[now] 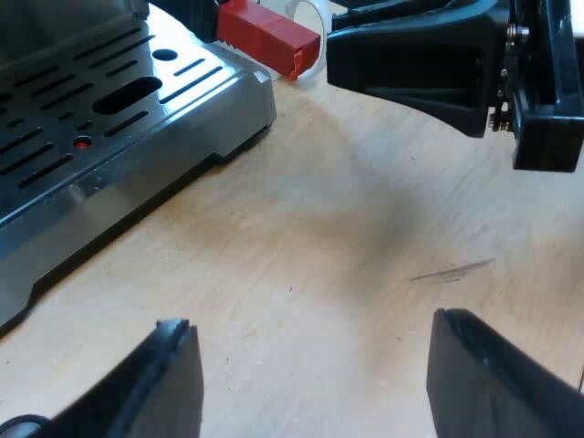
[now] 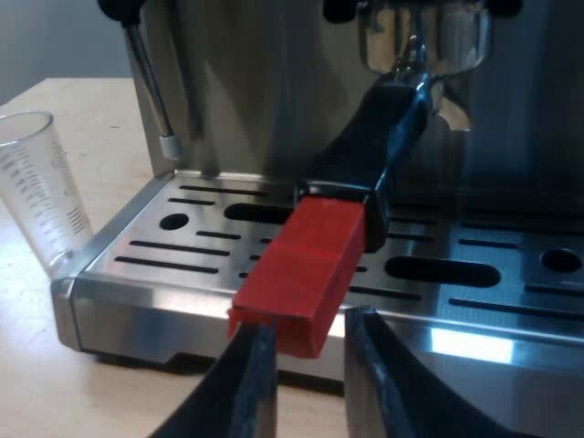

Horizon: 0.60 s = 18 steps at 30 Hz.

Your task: Grind coffee beans and then tamp

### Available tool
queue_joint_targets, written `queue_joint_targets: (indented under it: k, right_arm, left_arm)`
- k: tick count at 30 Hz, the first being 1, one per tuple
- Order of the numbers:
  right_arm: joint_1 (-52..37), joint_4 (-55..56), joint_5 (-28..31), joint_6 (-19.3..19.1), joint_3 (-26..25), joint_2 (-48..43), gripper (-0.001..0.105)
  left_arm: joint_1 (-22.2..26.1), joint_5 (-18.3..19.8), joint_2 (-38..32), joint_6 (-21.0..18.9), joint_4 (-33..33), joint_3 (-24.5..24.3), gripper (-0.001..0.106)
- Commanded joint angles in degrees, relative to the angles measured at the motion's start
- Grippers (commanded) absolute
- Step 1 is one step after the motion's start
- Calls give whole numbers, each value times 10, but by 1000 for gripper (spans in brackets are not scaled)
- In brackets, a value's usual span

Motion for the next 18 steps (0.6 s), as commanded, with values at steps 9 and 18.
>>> queue_joint_targets:
  k: [9,18]
  right_arm:
    - [1,-4,-8,-5,0,20,22]
    - [1,-64,35,-8,0,47,22]
  left_arm:
    - [-2,-6,-1,1,-11,-2,56]
    - [-2,-6,-1,1,-11,-2,56]
